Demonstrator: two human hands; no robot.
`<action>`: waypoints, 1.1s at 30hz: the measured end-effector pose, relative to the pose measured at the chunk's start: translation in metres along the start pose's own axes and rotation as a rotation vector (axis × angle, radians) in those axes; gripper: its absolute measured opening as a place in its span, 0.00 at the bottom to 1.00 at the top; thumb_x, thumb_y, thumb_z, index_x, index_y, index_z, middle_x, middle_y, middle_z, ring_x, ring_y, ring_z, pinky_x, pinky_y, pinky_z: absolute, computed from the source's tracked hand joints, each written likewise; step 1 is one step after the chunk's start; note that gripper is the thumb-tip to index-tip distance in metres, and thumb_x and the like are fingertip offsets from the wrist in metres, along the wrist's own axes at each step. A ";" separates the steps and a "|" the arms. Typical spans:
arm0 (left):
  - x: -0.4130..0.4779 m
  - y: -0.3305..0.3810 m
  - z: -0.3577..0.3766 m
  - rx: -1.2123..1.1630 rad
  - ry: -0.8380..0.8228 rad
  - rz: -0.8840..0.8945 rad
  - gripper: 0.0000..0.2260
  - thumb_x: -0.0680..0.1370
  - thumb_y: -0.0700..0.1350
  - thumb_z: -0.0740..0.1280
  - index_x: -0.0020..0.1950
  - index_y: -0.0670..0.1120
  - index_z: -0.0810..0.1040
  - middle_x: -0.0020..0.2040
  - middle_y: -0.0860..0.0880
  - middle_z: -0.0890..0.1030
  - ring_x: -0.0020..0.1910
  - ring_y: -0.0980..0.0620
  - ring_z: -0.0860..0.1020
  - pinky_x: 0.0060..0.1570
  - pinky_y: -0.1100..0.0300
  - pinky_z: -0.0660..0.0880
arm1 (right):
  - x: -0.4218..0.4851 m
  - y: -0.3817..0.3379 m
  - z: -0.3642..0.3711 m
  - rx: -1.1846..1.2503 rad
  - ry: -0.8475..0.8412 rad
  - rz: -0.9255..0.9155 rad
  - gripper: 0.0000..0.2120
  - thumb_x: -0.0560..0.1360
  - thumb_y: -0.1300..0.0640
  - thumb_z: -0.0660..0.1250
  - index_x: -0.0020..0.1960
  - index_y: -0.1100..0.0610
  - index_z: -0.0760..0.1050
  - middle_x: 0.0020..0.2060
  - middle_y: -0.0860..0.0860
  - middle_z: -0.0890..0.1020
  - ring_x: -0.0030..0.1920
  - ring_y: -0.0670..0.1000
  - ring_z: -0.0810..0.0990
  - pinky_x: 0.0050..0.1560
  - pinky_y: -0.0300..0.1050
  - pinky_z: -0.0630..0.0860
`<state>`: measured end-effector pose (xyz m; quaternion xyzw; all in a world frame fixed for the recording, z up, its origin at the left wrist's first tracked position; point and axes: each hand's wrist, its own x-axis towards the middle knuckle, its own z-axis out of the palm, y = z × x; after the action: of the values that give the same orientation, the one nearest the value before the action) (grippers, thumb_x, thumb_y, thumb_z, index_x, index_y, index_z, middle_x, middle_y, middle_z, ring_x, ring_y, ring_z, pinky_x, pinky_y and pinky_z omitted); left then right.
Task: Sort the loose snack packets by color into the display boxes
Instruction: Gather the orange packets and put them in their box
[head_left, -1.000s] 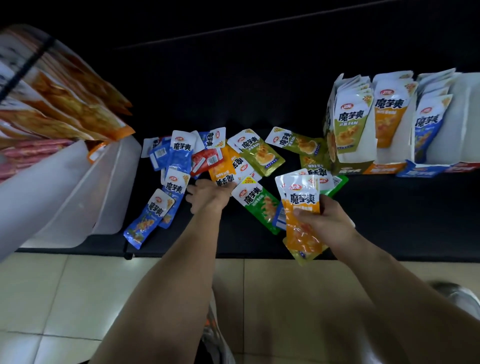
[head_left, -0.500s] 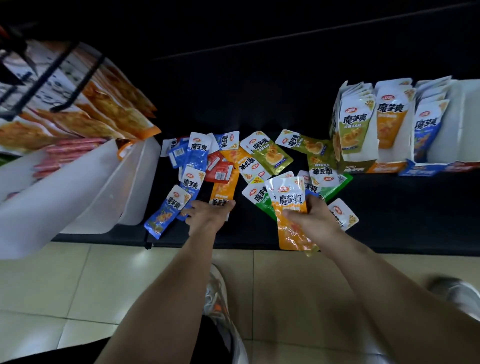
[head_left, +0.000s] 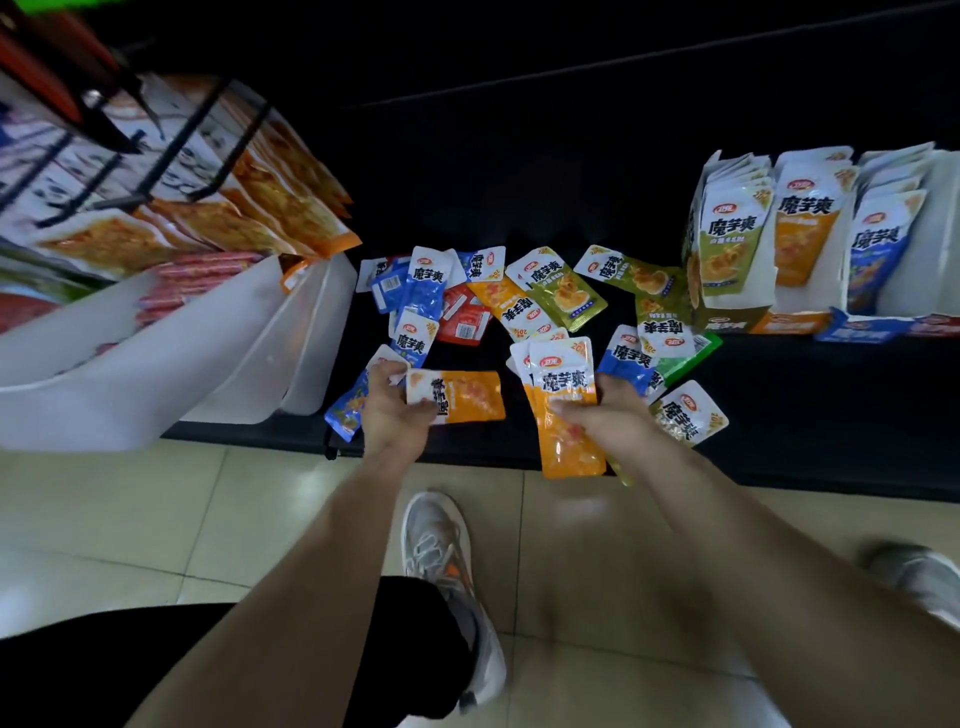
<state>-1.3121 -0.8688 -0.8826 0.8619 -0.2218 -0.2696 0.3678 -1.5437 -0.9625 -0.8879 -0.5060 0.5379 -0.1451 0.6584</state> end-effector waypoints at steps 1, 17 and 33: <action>-0.002 0.009 -0.006 -0.053 -0.012 -0.002 0.20 0.72 0.37 0.74 0.59 0.49 0.70 0.46 0.53 0.80 0.43 0.57 0.80 0.42 0.63 0.79 | -0.003 -0.004 0.001 0.018 -0.015 0.004 0.09 0.76 0.57 0.74 0.54 0.55 0.77 0.43 0.51 0.84 0.29 0.43 0.82 0.26 0.33 0.74; -0.031 0.054 0.091 -0.097 -0.262 0.074 0.06 0.75 0.47 0.75 0.50 0.50 0.80 0.46 0.49 0.84 0.46 0.49 0.84 0.49 0.43 0.82 | -0.011 0.001 -0.021 0.366 0.017 0.159 0.05 0.79 0.55 0.66 0.52 0.55 0.78 0.41 0.54 0.82 0.40 0.53 0.81 0.40 0.44 0.78; 0.065 0.063 0.140 0.364 -0.049 -0.173 0.29 0.72 0.70 0.68 0.51 0.44 0.69 0.41 0.50 0.75 0.35 0.51 0.73 0.40 0.56 0.71 | 0.016 0.035 -0.061 0.056 0.160 -0.001 0.16 0.75 0.66 0.67 0.58 0.49 0.77 0.48 0.49 0.84 0.49 0.50 0.83 0.51 0.50 0.79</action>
<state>-1.3622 -1.0185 -0.9369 0.9231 -0.2008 -0.2768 0.1758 -1.6022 -0.9901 -0.9201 -0.4745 0.5843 -0.2004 0.6271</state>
